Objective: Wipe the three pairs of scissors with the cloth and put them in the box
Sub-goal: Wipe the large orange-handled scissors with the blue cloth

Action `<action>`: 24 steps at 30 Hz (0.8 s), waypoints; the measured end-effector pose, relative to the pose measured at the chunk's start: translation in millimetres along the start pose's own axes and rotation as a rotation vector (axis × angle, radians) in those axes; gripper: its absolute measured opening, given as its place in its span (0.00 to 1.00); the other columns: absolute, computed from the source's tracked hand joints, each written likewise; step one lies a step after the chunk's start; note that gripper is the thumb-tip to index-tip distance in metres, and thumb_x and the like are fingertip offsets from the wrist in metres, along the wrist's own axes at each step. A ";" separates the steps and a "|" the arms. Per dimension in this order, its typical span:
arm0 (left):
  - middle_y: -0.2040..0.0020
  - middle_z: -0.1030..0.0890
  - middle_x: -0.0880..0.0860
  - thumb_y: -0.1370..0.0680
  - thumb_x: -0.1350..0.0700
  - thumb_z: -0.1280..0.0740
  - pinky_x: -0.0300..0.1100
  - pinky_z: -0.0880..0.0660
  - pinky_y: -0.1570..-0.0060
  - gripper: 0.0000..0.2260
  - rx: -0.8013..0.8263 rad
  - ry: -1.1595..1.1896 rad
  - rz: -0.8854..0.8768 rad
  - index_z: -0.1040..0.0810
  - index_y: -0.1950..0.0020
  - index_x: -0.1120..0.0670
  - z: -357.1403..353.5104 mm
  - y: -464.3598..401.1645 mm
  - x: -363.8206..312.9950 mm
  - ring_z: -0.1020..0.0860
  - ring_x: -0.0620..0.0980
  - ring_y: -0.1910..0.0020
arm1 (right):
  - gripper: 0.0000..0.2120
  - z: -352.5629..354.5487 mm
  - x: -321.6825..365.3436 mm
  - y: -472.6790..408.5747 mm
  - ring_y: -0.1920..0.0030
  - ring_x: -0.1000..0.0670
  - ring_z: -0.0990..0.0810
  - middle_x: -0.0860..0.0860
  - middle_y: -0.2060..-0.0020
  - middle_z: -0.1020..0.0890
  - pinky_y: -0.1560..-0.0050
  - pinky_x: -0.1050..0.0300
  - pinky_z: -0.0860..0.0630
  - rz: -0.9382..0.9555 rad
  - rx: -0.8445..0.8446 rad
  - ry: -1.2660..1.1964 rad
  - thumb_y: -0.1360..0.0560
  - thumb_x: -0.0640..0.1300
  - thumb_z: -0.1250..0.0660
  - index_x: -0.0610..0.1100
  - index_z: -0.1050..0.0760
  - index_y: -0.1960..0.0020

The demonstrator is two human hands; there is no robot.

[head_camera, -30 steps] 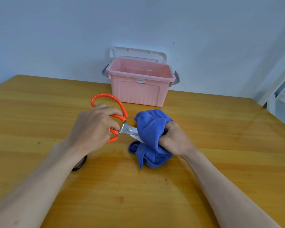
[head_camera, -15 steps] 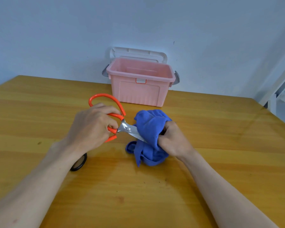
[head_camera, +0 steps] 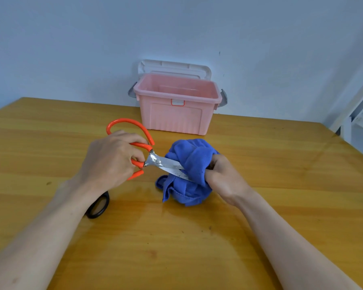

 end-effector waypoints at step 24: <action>0.51 0.17 0.40 0.38 0.66 0.23 0.40 0.27 0.65 0.13 0.033 0.079 0.080 0.17 0.71 0.48 -2.0 -0.3 -3.4 0.25 0.42 0.53 | 0.11 -7.1 6.5 -0.4 0.69 0.49 0.35 0.47 0.73 0.32 0.68 0.56 0.38 0.053 -0.012 0.004 0.30 0.35 0.37 0.31 0.35 0.68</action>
Point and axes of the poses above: each hand's wrist, its own y-axis away from the middle knuckle, its own z-axis out of the back of the hand, x = y × z, the point moved 5 cm from there along -y, towards the middle knuckle
